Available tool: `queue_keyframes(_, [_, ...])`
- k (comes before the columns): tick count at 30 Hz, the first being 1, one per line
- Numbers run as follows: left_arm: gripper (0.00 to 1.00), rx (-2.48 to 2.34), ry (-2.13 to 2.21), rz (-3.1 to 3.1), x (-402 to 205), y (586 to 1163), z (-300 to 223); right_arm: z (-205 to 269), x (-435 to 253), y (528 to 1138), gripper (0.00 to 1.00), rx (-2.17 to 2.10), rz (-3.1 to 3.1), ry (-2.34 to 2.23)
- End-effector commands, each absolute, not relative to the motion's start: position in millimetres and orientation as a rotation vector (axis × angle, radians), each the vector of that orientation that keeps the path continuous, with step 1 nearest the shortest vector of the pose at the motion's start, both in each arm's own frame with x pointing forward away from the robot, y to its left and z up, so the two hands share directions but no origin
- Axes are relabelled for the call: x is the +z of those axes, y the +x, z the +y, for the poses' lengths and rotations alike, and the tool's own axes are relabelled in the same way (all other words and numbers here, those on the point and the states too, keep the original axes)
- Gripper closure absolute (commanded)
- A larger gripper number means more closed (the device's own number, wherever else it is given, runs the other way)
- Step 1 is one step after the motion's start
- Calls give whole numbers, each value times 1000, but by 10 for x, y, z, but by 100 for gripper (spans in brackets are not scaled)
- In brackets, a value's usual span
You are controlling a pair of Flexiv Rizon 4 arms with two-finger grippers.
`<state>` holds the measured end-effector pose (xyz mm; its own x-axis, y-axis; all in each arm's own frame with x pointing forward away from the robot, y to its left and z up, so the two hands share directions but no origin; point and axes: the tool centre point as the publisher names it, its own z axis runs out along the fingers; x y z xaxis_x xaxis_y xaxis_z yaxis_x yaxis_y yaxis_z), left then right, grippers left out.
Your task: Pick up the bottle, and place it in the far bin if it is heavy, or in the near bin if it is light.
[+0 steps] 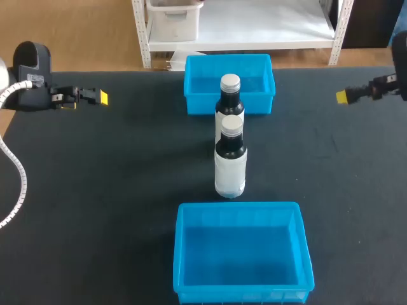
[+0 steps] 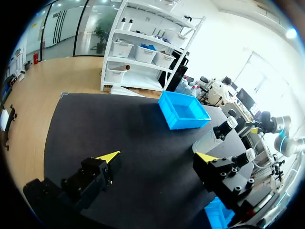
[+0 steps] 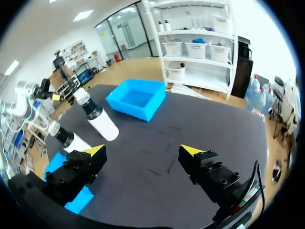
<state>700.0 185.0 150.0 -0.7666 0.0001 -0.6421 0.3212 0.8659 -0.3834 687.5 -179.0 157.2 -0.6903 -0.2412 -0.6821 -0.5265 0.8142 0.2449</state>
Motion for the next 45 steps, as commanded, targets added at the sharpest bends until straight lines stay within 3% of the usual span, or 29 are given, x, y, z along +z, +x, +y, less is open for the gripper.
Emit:
queue_keyframes(1, [0, -636, 231, 2374, 1499, 7000, 1850, -1896, 1626, 6889, 0, 768, 2097, -1413])
queue_keyframes(14, [0, -636, 231, 2374, 1499, 7000, 1850, -1896, 1626, 6889, 0, 768, 2097, -1413])
queue_keyframes(24, [0, -636, 231, 2374, 1499, 7000, 1850, -1291, 1452, 6702, 0, 807, 1776, -1551])
queue_keyframes(45, [0, -636, 231, 2374, 1499, 7000, 1850, -277, 1273, 6302, 0, 795, 1743, -1518])
